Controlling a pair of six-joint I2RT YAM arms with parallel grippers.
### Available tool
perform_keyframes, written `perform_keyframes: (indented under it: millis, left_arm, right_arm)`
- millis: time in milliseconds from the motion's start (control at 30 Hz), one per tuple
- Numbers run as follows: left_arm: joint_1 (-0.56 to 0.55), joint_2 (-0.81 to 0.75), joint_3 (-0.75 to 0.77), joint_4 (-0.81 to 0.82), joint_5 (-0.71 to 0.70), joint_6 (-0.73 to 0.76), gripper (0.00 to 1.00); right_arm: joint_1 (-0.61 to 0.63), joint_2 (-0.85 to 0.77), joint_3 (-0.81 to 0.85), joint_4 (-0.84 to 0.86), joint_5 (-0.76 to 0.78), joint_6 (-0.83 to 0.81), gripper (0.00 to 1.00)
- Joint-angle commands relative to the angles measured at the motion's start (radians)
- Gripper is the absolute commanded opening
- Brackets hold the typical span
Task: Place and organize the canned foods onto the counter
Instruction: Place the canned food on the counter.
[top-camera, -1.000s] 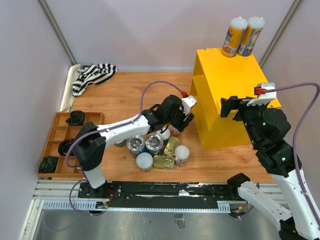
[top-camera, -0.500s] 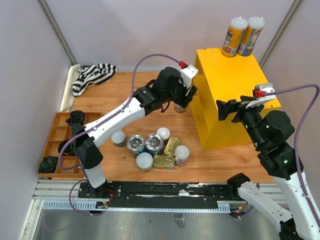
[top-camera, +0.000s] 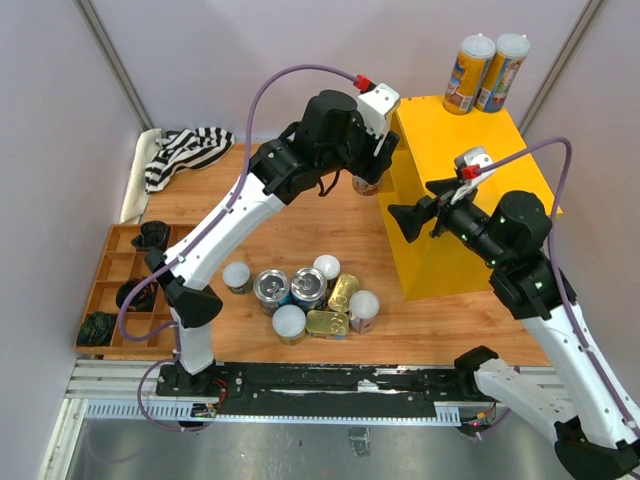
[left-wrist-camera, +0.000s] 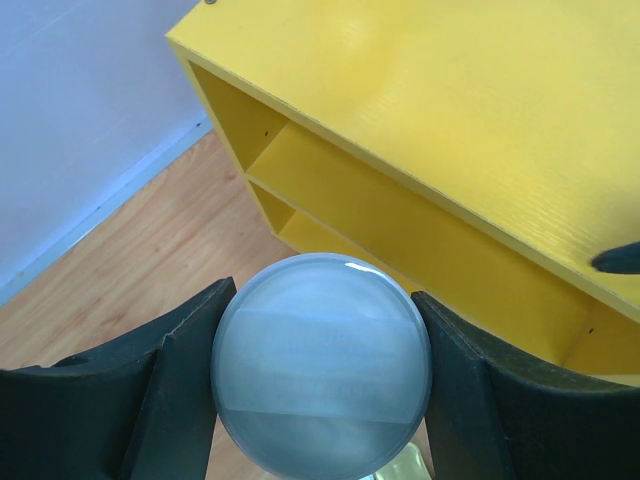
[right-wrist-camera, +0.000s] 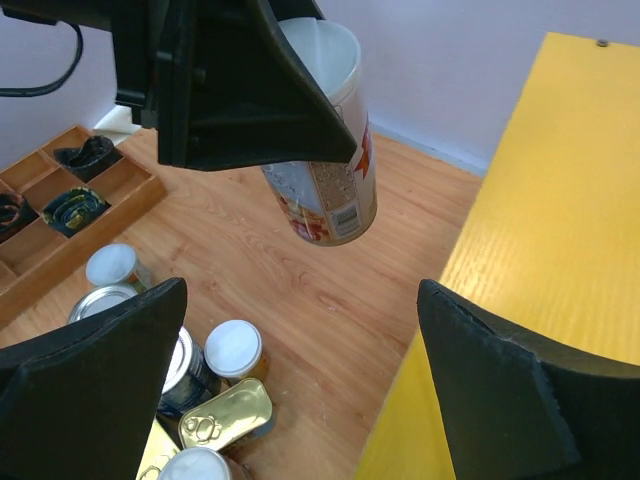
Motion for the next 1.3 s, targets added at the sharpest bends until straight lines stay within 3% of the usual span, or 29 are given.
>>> perform_keyframes:
  millis: [0, 600, 1033, 1267]
  left_arm:
    - [0.010, -0.026, 0.092, 0.013, 0.003, -0.012, 0.01]
    - [0.035, -0.146, 0.032, 0.106, 0.099, -0.051, 0.00]
    - [0.070, -0.194, -0.021, 0.165, 0.134, -0.094, 0.00]
    - [0.076, -0.198, -0.021, 0.173, 0.137, -0.108, 0.00]
  right_arm:
    - [0.033, 0.049, 0.005, 0.110, -0.071, -0.003, 0.99]
    - [0.171, 0.218, 0.011, 0.336, 0.226, -0.061, 0.99]
    - [0.221, 0.309, 0.002, 0.507, 0.205, -0.095, 1.00]
    - [0.224, 0.356, 0.014, 0.570, 0.200, -0.101, 0.93]
